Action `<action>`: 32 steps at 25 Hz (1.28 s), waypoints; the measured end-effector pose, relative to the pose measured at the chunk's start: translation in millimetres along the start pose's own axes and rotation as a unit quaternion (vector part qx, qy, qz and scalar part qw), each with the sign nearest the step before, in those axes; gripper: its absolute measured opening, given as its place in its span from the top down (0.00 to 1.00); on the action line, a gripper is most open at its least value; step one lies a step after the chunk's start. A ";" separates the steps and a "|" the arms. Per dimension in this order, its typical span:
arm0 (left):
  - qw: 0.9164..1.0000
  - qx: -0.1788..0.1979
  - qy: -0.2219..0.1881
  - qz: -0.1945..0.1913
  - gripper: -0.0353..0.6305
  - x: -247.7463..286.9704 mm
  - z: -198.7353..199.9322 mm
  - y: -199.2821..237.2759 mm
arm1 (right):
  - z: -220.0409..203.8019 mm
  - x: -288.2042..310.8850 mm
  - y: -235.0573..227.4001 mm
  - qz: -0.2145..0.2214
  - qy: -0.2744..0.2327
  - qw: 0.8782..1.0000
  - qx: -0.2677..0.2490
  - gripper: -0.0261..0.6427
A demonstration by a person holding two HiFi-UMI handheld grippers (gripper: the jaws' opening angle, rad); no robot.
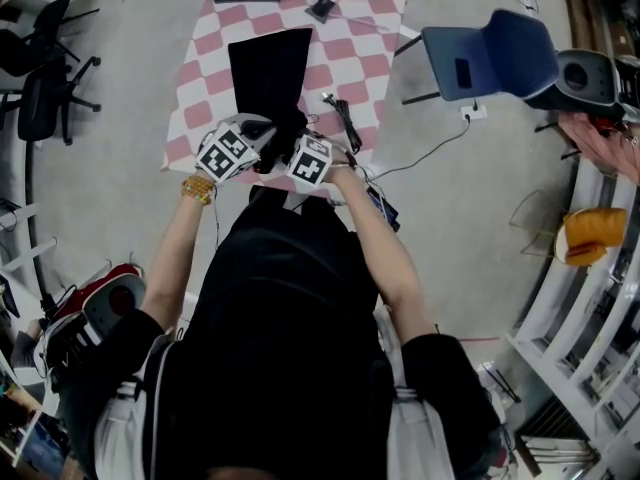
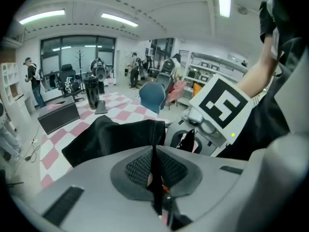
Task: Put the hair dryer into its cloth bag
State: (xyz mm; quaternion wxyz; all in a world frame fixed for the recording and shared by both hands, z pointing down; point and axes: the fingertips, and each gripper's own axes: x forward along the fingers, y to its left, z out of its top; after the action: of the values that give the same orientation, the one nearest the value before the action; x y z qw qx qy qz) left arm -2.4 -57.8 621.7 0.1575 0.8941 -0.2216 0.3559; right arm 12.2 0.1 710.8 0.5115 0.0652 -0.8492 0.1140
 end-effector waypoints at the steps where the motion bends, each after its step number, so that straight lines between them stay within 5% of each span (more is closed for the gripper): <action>1: 1.000 0.001 -0.003 -0.013 0.90 -1.1 2.7 -4.3 | 1.5 0.5 -1.4 0.000 -0.001 1.000 0.003 0.68; 6: 0.997 -0.002 -0.006 -0.071 0.90 -7.1 6.9 -32.2 | 6.9 4.5 -6.7 0.001 -0.021 0.999 0.041 0.68; 11: 0.985 0.027 0.008 -0.168 0.90 -9.1 -4.8 -87.7 | 23.0 1.5 -15.1 0.019 -0.100 0.985 0.143 0.68; 16: 0.997 0.054 -0.042 -0.046 0.88 -23.8 -7.4 -61.6 | 25.2 -3.8 -35.6 0.002 -0.144 0.967 0.208 0.68; 22: 0.991 -0.082 -0.093 0.059 0.67 -64.3 -54.3 6.0 | 24.3 -9.6 -43.8 -0.007 -0.159 0.959 0.234 0.68; 24: 0.991 -0.103 -0.066 0.063 0.65 -56.5 -80.3 18.1 | 25.1 -9.7 -43.7 -0.005 -0.165 0.957 0.237 0.68; 27: 0.994 -0.101 -0.029 0.014 0.65 -35.3 -97.3 7.5 | 28.7 -7.9 -43.4 -0.003 -0.175 0.953 0.248 0.68; 30: 0.990 -0.137 -0.035 -0.007 0.65 -25.9 -94.9 3.6 | 30.9 -7.6 -42.8 -0.002 -0.181 0.949 0.260 0.68; 32: 0.989 -0.145 -0.040 0.013 0.78 -27.0 -95.5 9.7 | 31.2 -7.3 -42.4 -0.001 -0.183 0.945 0.270 0.68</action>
State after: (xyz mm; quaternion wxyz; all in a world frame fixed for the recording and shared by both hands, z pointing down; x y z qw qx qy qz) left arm -78.9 -16.5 670.4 0.2721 0.8723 -0.2883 0.2862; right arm -1.4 -49.0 695.7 0.3102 0.2219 -0.8655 0.3247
